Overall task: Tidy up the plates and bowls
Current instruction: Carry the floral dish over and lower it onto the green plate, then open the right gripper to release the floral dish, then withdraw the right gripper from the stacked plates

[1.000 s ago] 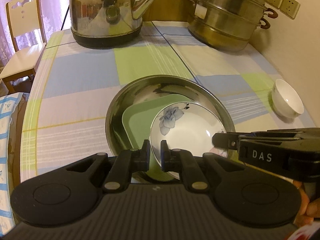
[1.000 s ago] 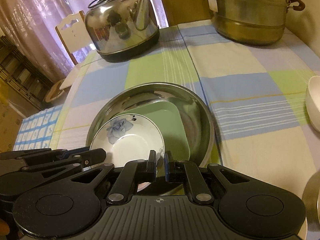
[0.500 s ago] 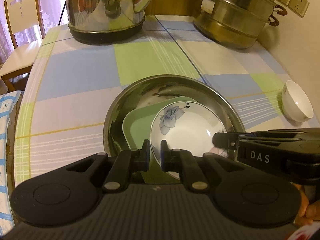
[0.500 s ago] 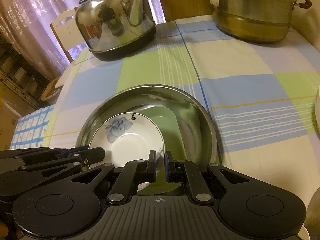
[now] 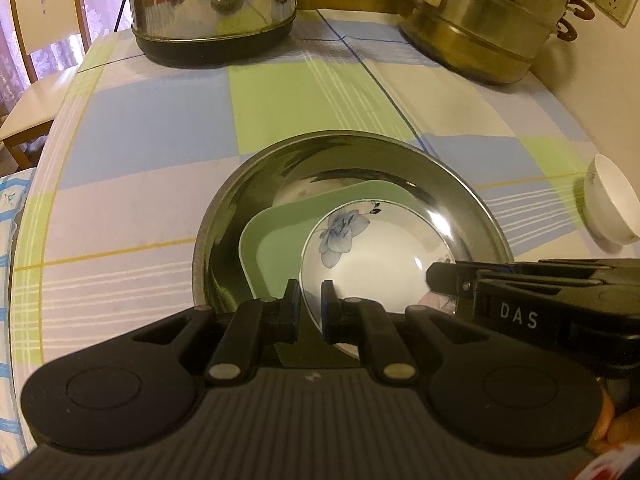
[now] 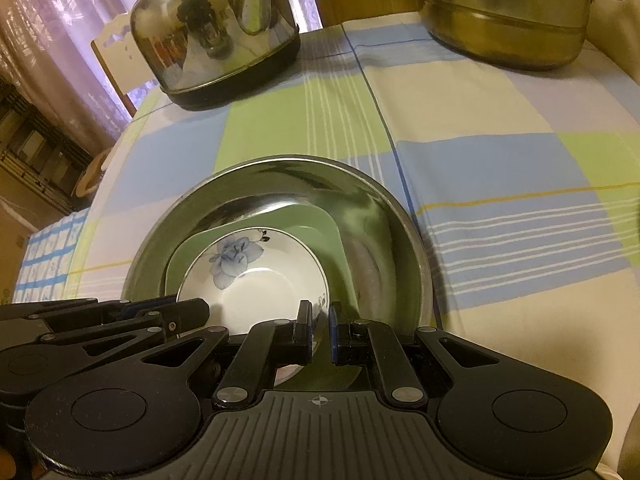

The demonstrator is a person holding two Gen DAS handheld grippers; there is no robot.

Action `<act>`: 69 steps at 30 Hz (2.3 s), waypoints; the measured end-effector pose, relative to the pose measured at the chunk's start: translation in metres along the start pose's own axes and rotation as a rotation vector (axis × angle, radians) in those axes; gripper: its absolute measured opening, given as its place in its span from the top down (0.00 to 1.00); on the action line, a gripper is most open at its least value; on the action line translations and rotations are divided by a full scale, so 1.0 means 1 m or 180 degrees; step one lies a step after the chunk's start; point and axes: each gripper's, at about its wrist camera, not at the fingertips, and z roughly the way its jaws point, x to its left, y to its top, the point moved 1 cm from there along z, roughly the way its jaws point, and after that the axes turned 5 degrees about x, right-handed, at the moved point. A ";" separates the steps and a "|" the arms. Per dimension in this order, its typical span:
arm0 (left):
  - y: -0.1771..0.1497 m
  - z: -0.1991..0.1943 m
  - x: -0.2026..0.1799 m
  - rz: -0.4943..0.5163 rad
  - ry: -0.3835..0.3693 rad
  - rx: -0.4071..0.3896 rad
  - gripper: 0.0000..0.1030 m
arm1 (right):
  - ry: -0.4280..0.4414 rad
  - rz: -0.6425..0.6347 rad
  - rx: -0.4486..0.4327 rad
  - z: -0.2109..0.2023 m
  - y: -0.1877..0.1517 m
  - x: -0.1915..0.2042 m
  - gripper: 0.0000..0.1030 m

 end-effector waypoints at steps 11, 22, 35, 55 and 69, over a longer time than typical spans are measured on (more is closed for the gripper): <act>0.001 -0.011 0.000 -0.0106 0.0082 -0.0081 0.75 | 0.0199 -0.0020 -0.0118 -0.009 0.003 -0.005 0.61; -0.014 -0.064 0.002 -0.0174 0.0213 -0.0252 0.63 | 0.0283 -0.0051 -0.0350 -0.062 -0.002 -0.011 0.45; -0.064 -0.121 -0.035 -0.0141 0.0251 -0.0297 0.49 | 0.0380 0.0055 -0.0345 -0.132 -0.045 -0.034 0.41; -0.151 -0.174 -0.113 -0.0262 0.0291 -0.0197 0.44 | 0.0484 -0.0406 -0.0104 -0.199 -0.129 -0.064 0.41; -0.179 -0.177 -0.171 -0.0296 0.0300 -0.0142 0.43 | 0.0425 -0.0444 0.0086 -0.222 -0.160 -0.112 0.41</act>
